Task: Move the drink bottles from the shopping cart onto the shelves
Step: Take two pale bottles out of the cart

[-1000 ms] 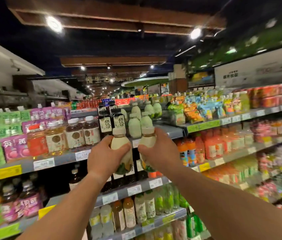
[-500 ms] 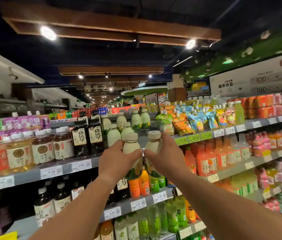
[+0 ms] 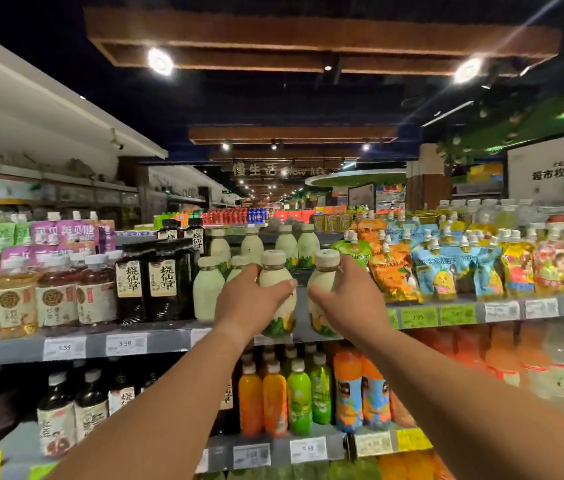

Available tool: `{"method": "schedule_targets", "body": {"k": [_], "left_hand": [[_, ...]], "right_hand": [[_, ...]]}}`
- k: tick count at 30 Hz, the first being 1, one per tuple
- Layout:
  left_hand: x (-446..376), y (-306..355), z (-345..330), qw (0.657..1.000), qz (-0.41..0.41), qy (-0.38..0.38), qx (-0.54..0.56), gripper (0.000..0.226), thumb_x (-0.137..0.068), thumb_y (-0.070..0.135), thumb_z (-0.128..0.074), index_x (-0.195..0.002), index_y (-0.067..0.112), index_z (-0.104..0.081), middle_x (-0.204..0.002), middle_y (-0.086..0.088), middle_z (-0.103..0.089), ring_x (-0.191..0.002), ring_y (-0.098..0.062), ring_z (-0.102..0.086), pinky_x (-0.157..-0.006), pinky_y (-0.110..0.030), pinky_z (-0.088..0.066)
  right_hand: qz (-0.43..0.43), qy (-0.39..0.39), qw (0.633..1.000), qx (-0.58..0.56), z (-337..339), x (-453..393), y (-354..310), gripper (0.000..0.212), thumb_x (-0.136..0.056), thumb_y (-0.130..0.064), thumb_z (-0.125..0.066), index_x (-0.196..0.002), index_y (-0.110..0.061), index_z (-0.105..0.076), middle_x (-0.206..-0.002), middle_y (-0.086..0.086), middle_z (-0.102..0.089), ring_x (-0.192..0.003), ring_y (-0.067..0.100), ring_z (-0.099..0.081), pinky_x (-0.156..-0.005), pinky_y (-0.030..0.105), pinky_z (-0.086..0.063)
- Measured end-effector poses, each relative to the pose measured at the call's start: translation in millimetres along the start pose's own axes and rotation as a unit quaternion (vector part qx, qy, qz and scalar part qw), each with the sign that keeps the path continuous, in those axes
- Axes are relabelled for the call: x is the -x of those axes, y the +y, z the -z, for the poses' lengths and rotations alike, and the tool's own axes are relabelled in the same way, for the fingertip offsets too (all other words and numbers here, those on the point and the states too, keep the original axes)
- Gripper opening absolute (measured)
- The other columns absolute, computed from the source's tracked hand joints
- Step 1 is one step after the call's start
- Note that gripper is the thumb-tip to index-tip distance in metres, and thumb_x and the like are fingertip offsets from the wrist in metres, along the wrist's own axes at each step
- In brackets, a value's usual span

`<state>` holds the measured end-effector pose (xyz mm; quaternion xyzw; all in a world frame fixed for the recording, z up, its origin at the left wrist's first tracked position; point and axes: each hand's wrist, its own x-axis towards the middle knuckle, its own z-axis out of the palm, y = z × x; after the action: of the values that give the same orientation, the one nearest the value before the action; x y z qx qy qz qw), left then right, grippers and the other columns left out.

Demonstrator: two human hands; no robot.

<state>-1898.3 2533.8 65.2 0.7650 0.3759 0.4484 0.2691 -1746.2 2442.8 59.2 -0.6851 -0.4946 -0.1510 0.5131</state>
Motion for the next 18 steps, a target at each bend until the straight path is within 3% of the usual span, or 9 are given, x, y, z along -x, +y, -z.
{"method": "schedule_targets", "body": {"k": [5, 9, 13, 18], "left_hand": [[-44.1, -1.0, -28.5, 1.000, 0.015, -0.005, -0.011, 0.063, -0.066, 0.073, -0.062, -0.115, 0.034, -0.057, -0.110, 0.010, -0.065, -0.097, -0.020, -0.062, -0.087, -0.041, -0.053], [-85.9, -2.3, -50.0, 0.999, 0.040, -0.022, -0.019, 0.055, -0.074, 0.065, -0.063, -0.116, 0.031, -0.051, -0.118, 0.003, -0.063, -0.103, -0.025, -0.060, -0.089, -0.043, -0.053], [-122.1, -7.8, -74.3, 0.996, 0.055, -0.033, -0.066, 0.063, -0.080, 0.056, -0.061, -0.130, 0.022, -0.044, -0.126, -0.005, -0.059, -0.112, -0.032, -0.057, -0.093, -0.044, -0.050], [-148.7, -22.9, -109.3, 0.988, 0.104, -0.066, -0.097, 0.067, -0.089, 0.046, -0.061, -0.140, 0.014, -0.031, -0.135, -0.011, -0.055, -0.118, -0.034, -0.055, -0.094, -0.042, -0.047]], "right_hand": [[-0.028, -0.006, 1.000, -0.002, -26.8, -51.4, 23.3, 0.040, -0.070, -0.044, -0.065, -0.102, -0.035, -0.043, -0.093, -0.011, -0.056, -0.078, 0.012, -0.053, -0.058, 0.028, -0.038], [-0.047, -0.048, 0.998, 0.018, -48.4, -89.8, 38.5, 0.046, -0.073, -0.034, -0.067, -0.113, -0.021, -0.048, -0.087, -0.008, -0.053, -0.073, 0.014, -0.051, -0.055, 0.025, -0.035], [-0.108, -0.105, 0.987, 0.049, -72.5, -114.7, 52.8, 0.041, -0.077, -0.026, -0.065, -0.106, -0.015, -0.038, -0.092, 0.002, -0.052, -0.079, 0.022, -0.049, -0.060, 0.029, -0.036], [-0.157, -0.136, 0.977, 0.048, -101.9, -129.8, 73.0, 0.060, -0.082, -0.021, -0.066, -0.129, 0.000, -0.033, -0.115, 0.017, -0.060, -0.101, 0.032, -0.060, -0.069, 0.032, -0.042]]}}
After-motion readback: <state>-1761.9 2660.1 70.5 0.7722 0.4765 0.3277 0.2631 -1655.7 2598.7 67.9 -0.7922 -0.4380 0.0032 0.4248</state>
